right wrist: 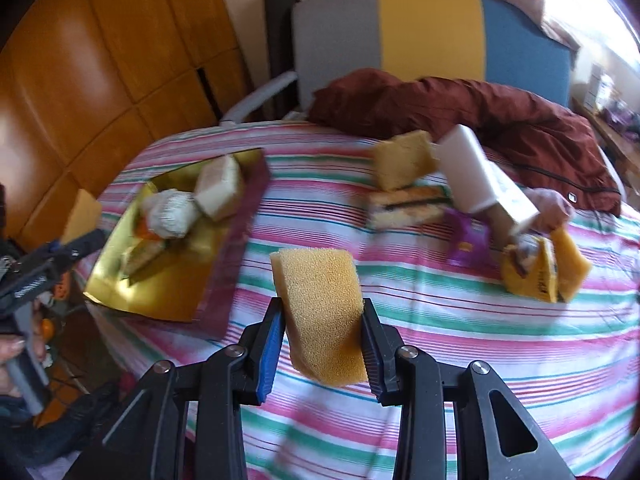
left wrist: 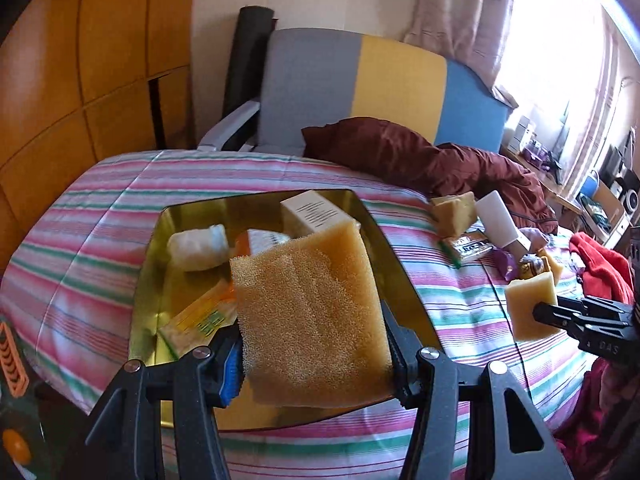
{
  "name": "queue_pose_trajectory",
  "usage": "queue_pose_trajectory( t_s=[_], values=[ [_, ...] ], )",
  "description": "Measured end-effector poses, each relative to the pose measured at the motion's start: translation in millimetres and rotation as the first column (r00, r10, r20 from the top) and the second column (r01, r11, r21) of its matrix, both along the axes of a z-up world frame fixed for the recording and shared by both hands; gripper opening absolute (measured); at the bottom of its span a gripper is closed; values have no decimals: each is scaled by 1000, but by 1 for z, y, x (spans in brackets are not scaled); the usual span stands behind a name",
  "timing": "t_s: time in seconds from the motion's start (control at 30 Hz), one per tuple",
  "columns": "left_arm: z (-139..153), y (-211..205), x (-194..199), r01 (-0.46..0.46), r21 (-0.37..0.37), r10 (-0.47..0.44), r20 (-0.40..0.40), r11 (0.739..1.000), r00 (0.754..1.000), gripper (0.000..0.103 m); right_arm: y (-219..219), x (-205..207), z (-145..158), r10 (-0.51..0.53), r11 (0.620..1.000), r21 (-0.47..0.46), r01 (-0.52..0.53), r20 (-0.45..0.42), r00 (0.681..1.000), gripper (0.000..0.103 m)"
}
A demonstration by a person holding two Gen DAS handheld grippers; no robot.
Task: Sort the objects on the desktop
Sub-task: 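Carry both sponges to the gold tray and release them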
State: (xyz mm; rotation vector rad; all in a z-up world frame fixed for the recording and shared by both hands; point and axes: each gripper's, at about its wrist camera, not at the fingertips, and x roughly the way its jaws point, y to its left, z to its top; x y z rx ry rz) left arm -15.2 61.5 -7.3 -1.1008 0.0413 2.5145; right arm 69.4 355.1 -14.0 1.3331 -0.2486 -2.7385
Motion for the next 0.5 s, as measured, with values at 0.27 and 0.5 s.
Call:
queue_pose_trajectory(
  t_s=[0.27,0.5],
  values=[
    [-3,-39,0,-60,45,59,14,997,998,57,-53,-1,11,111,993,-21,-112,-27,993,38],
    [-5,-86,-11,-137,84,133,48,987,990,57,-99,-10,13,210,976,-50,-212,-40,977,38]
  ],
)
